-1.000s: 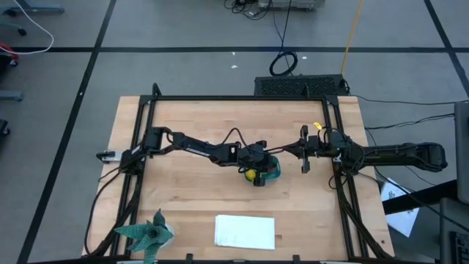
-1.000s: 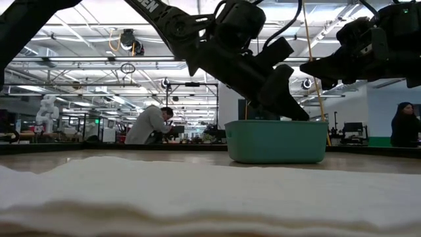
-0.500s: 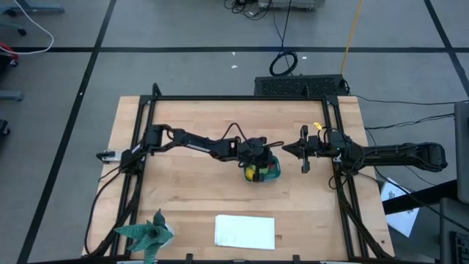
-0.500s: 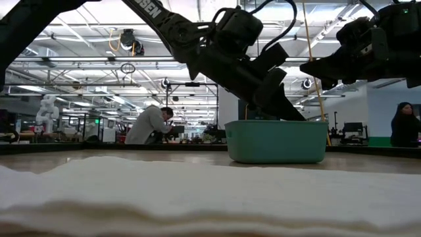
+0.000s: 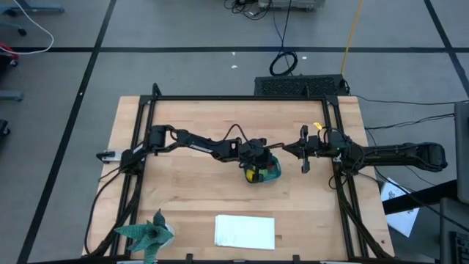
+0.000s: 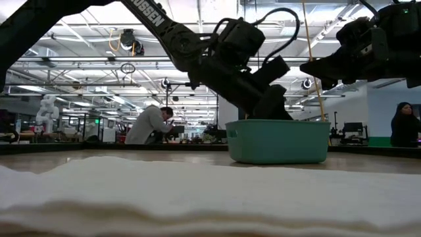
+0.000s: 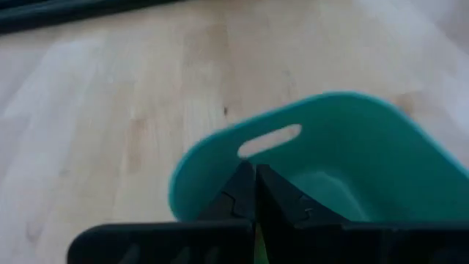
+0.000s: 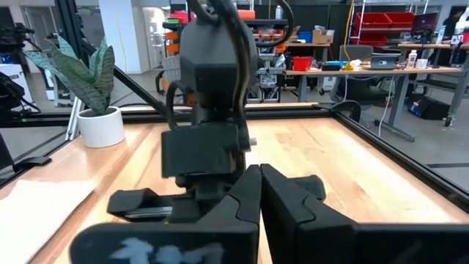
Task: Pick and placing Produce into tupperware
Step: Put the red strawberry into the green bin
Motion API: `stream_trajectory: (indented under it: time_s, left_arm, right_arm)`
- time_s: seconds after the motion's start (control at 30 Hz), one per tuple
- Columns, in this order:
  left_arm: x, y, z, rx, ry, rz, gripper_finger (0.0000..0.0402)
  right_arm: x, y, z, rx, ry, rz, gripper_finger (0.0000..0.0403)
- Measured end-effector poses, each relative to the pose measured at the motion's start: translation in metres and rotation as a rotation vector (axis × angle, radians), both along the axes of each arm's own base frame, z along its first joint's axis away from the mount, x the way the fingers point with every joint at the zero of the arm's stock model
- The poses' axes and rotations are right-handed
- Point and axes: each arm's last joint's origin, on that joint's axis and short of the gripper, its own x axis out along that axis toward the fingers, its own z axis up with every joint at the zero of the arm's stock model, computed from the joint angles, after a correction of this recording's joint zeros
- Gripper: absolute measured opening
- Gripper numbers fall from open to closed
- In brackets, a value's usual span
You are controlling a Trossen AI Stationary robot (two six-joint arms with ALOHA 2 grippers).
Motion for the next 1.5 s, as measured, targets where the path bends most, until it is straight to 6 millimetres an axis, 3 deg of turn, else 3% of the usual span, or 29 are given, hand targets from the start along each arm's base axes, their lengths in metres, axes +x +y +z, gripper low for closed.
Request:
stream_trajectory:
  time_s: [0.83,1.27,1.5]
  left_arm:
    - [-0.0002,0.0013,-0.0054,-0.005,0.014,-0.061,0.0004]
    - [-0.0013,0.0070,-0.0064,-0.023,0.028,-0.051,0.0088]
    - [-0.0017,0.0070,-0.0070,-0.012,0.034,-0.060,0.0103]
  right_arm:
    - [0.0001,-0.0001,-0.0006,0.001,0.006,-0.001,0.0000]
    - [0.0001,-0.0001,-0.0006,0.001,0.006,-0.001,0.0000]
    - [0.0001,-0.0001,-0.0006,0.001,0.006,-0.001,0.0000]
